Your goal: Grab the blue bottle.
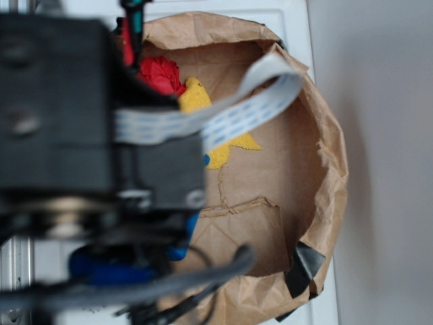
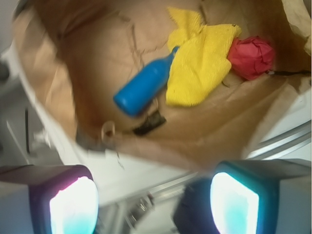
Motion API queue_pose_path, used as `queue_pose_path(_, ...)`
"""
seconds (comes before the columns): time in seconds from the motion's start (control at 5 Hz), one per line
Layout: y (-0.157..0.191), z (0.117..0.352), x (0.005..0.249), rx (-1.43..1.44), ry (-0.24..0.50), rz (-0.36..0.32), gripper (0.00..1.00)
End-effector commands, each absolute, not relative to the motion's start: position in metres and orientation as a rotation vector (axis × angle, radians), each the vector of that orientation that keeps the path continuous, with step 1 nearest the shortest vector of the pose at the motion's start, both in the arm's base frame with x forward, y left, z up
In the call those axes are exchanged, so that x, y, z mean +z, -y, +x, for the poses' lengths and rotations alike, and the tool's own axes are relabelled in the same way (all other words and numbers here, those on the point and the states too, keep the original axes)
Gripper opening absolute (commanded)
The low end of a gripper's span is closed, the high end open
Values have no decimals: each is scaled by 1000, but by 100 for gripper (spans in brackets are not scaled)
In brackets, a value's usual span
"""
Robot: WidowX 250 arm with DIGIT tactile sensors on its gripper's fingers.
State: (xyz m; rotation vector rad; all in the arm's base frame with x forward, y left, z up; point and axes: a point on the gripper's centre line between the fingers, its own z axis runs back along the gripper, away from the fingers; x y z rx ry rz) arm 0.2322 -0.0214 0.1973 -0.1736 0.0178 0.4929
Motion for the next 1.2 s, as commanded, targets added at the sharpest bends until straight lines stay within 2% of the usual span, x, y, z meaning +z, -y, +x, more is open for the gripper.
queue_pose_path(0.0, -14, 255, 153, 720, 31, -228, 100)
queue_pose_path(0.6, -14, 255, 153, 720, 31, -228, 100)
queue_pose_path(0.8, -21, 255, 138, 814, 36, -318, 100)
queue_pose_path(1.0, -18, 258, 112, 807, 36, -314, 100)
